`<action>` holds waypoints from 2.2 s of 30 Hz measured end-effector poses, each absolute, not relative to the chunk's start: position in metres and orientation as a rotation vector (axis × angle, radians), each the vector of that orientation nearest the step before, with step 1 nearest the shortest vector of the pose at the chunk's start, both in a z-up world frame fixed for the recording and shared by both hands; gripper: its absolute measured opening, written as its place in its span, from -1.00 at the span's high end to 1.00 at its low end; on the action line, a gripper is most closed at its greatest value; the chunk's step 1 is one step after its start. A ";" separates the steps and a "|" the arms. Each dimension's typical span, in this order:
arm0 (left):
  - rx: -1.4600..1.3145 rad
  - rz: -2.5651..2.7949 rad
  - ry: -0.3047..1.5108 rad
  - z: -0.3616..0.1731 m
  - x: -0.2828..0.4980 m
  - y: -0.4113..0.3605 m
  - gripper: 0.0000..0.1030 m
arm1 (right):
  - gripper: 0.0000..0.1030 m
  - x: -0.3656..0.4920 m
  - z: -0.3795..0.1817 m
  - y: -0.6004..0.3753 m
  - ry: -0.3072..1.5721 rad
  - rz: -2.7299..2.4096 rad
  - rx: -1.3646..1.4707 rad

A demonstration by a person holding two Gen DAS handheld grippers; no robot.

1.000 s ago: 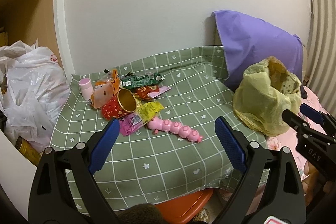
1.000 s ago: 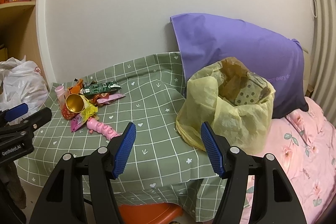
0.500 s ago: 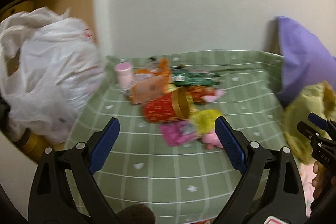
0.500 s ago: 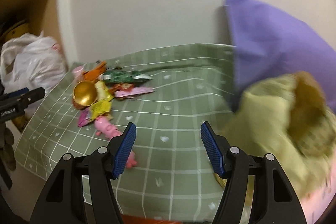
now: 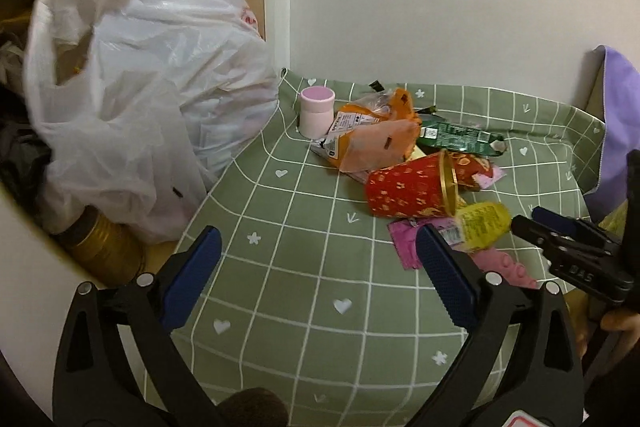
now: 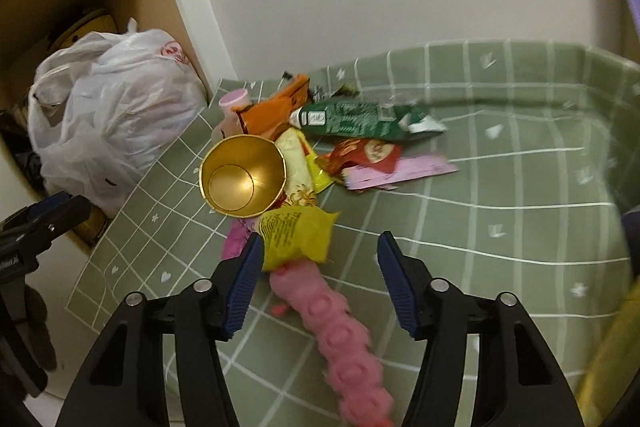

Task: Collect trash
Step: 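Grasp the yellow wrapper with the right tool while the left tool reaches the red cup, then grasp the red-and-gold cup with the left tool and carry both items into the yellow bag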

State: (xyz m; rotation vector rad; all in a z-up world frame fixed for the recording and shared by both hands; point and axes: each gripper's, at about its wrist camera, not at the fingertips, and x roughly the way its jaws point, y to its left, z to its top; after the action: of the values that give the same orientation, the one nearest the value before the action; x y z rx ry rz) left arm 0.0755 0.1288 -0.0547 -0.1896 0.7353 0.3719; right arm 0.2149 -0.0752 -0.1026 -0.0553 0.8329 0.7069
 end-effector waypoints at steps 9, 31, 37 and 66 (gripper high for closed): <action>-0.213 0.226 0.772 -0.061 0.109 0.148 -0.81 | 0.69 0.220 -0.095 -0.056 0.891 0.752 0.041; -0.223 -0.048 0.833 -0.083 0.153 0.097 -0.42 | 0.74 0.173 -0.030 -0.182 0.717 0.405 -0.005; -0.069 -0.033 0.889 -0.109 0.151 0.072 -0.31 | 0.74 0.175 -0.033 -0.201 0.730 0.381 0.032; -0.122 -0.426 0.517 0.080 0.216 -0.037 0.88 | 0.74 0.118 0.085 -0.308 0.413 0.142 -0.016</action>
State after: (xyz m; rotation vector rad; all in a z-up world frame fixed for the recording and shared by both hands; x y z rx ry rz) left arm 0.2157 -0.0365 0.0804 -0.1216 0.5167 -0.4260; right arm 0.1177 -0.3079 0.0847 -0.0163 0.4132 0.1421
